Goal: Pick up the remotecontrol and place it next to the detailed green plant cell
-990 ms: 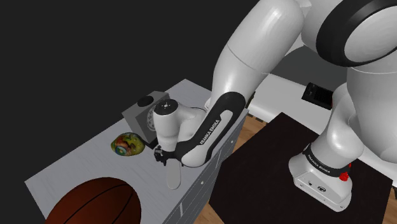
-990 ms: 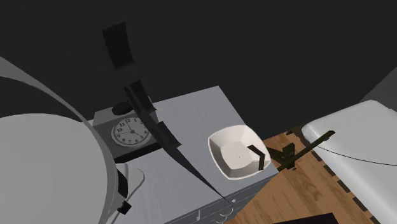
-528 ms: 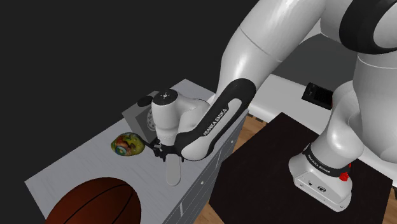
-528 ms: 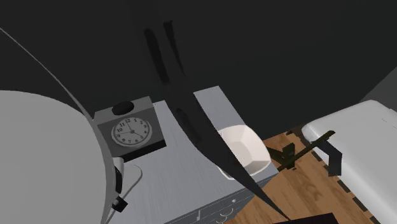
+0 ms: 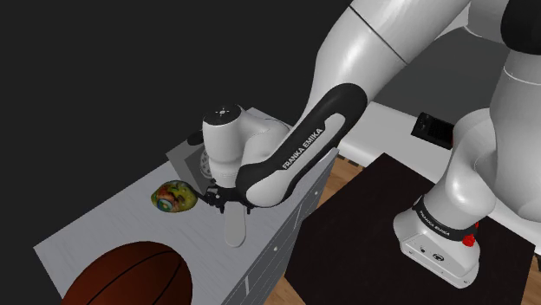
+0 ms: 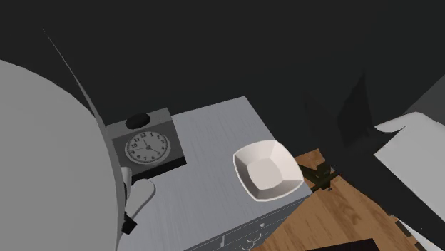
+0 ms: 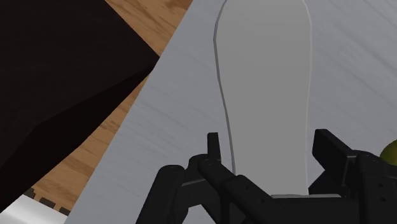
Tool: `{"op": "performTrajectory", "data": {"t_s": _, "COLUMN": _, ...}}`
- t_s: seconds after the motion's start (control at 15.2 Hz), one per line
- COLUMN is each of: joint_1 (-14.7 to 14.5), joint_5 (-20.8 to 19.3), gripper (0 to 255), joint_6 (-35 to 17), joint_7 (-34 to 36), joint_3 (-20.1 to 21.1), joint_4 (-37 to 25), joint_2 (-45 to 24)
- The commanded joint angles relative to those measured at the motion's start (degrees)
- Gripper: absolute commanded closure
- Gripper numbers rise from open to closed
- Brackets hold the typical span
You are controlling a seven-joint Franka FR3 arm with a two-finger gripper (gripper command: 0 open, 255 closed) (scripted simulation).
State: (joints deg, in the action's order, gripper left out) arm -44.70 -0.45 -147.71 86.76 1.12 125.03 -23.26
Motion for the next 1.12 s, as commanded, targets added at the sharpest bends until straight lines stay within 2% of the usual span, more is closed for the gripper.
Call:
{"op": "performTrajectory", "data": {"t_s": 0.0, "joint_1": 0.01, "joint_5": 0.04, "gripper": 255, "joint_6": 1.23, "joint_7": -0.01, "joint_3": 0.02, "joint_4": 0.15, "joint_2": 1.38}}
{"op": "performTrajectory", "data": {"t_s": 0.66, "joint_1": 0.09, "joint_5": 0.22, "gripper": 255, "joint_6": 7.27, "joint_7": -0.12, "joint_3": 0.12, "joint_4": -0.05, "joint_2": 7.22}}
{"op": "performTrajectory", "data": {"t_s": 1.06, "joint_1": -3.13, "joint_5": -0.58, "gripper": 255, "joint_6": 13.06, "joint_7": 4.49, "joint_3": 1.13, "joint_4": -15.25, "joint_2": -2.18}}
